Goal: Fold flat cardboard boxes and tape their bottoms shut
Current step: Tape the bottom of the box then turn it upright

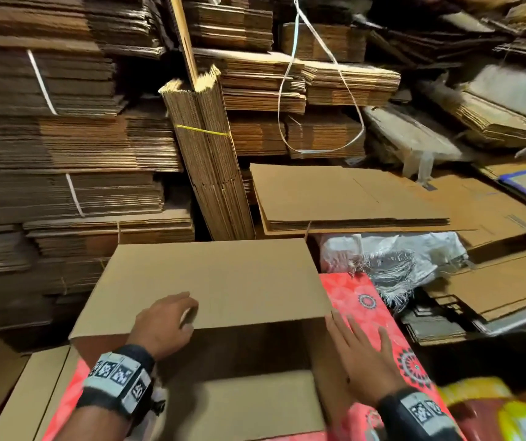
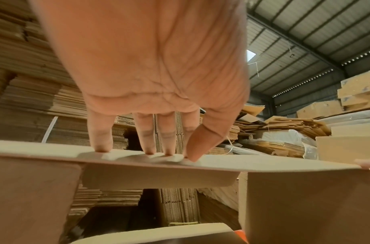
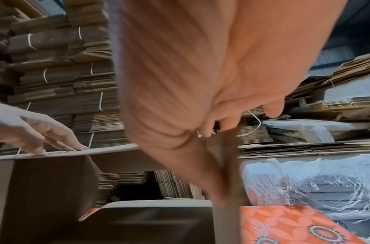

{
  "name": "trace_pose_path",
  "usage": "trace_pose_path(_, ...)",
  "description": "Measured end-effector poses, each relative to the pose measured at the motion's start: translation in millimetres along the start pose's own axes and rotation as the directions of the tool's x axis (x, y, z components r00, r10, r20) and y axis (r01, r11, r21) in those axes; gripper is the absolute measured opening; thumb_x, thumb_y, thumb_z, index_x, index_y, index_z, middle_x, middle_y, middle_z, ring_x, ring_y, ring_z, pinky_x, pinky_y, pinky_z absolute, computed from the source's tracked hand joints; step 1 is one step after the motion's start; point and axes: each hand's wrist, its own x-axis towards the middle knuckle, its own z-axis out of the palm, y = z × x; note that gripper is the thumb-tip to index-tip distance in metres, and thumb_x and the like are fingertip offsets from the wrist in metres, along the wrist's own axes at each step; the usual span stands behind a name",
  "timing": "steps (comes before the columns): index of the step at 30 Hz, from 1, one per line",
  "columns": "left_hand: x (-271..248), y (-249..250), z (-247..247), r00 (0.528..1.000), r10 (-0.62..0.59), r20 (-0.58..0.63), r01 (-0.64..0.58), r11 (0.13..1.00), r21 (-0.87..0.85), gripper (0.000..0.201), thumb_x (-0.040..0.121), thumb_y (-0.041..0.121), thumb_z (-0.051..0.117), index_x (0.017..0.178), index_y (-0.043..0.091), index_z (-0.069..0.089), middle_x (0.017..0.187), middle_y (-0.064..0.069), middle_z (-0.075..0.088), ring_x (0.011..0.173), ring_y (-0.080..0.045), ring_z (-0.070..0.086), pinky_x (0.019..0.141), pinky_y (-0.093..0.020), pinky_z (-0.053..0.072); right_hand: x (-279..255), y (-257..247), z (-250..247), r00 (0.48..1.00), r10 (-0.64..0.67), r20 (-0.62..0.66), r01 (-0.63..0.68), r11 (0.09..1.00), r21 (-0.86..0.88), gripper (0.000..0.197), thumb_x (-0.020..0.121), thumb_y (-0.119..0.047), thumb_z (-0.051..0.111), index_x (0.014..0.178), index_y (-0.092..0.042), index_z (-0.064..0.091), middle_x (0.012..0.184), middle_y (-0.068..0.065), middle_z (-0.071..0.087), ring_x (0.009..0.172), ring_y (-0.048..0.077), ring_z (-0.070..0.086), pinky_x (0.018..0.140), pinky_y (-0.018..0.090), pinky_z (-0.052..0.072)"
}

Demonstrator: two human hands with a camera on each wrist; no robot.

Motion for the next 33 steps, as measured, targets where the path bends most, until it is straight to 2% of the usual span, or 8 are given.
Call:
trace_pose_path(2,0,4,4,1.0,0.004,0.024,-0.004,1.0,0.01,0.065,0.082,0.034,0.056,0.145,0.037,0.046,0.163,0.009,0.033,0.146,-0.018,0.035,0.117,-0.046,0.035,-2,4,-8,0.981,0.023,0.194,-0.032,0.998,0.044,0.091,0.095,-0.02,0.044,0.16,-0.023,-0.02,0.164,-0.009,-0.031,0.156,0.016,-0.016,0.117,0.07,0.001)
trace_pose_path(5,-4,9,12,1.0,-0.022,0.007,0.022,1.0,0.014,0.07,0.081,0.03,0.059,0.148,0.035,0.041,0.165,0.007,0.027,0.15,-0.019,0.028,0.119,-0.052,0.028,13,-16,-31,0.992,-0.027,0.123,0.011,0.992,0.129,0.093,0.098,-0.052,0.05,0.163,-0.022,-0.008,0.17,-0.005,-0.018,0.157,0.016,-0.012,0.12,0.063,0.003)
trace_pose_path(11,-22,16,18,0.999,-0.035,-0.009,0.034,0.999,-0.033,0.078,0.088,0.017,0.061,0.157,0.031,0.027,0.169,0.009,0.01,0.156,-0.015,0.008,0.125,-0.052,0.005,82,-87,-45,0.965,-0.253,-0.075,0.264,0.937,0.229,0.08,0.101,-0.054,0.045,0.163,-0.019,0.009,0.171,0.001,0.005,0.157,0.018,0.005,0.123,0.056,0.007)
trace_pose_path(17,-50,2,23,0.99,-0.102,-0.102,0.091,0.99,-0.106,0.079,0.091,0.032,0.062,0.159,0.027,0.022,0.169,0.008,0.014,0.154,-0.009,0.01,0.124,-0.044,0.004,104,-135,-12,0.979,-0.193,-0.073,0.204,0.958,0.201,0.07,0.104,-0.059,0.026,0.163,-0.026,0.009,0.172,-0.003,0.003,0.158,0.019,0.002,0.123,0.059,0.001)
trace_pose_path(19,-59,-17,30,0.949,-0.225,-0.222,0.202,0.972,-0.121,0.08,0.093,0.047,0.06,0.159,0.023,0.021,0.169,0.002,0.016,0.155,-0.014,0.011,0.125,-0.048,0.008,104,-135,-1,0.979,-0.169,-0.112,0.188,0.965,0.185,0.069,0.104,-0.06,0.02,0.163,-0.027,0.008,0.172,-0.003,0.002,0.158,0.02,0.002,0.124,0.059,0.001)
trace_pose_path(24,-73,-64,33,0.743,-0.575,-0.343,0.555,0.815,-0.164,0.115,0.078,0.086,0.05,0.159,0.011,0.016,0.169,-0.013,0.008,0.155,-0.032,0.012,0.117,-0.056,0.026,108,-134,14,0.981,-0.137,-0.139,0.156,0.978,0.137,0.078,0.094,-0.063,0.001,0.164,-0.028,0.007,0.172,-0.004,0.003,0.158,0.019,0.004,0.124,0.058,0.0)
trace_pose_path(28,-65,-80,37,0.754,-0.596,-0.275,0.571,0.802,-0.174,0.144,0.06,0.099,0.05,0.159,0.007,0.002,0.166,-0.017,0.015,0.152,-0.036,0.02,0.116,-0.052,0.032,108,-146,14,0.984,-0.111,-0.138,0.128,0.984,0.127,0.076,0.096,-0.062,0.003,0.164,-0.029,0.007,0.172,-0.005,0.003,0.158,0.018,0.005,0.124,0.057,-0.001)
trace_pose_path(33,-49,-72,50,0.721,-0.617,-0.316,0.596,0.784,-0.171,0.152,0.051,0.105,0.042,0.159,0.006,-0.001,0.165,-0.019,0.016,0.151,-0.038,0.019,0.115,-0.056,0.032,108,-150,14,0.993,-0.054,-0.104,0.066,0.991,0.115,0.074,0.097,-0.061,0.003,0.163,-0.029,0.001,0.172,-0.006,-0.005,0.158,0.017,-0.001,0.125,0.057,-0.003)
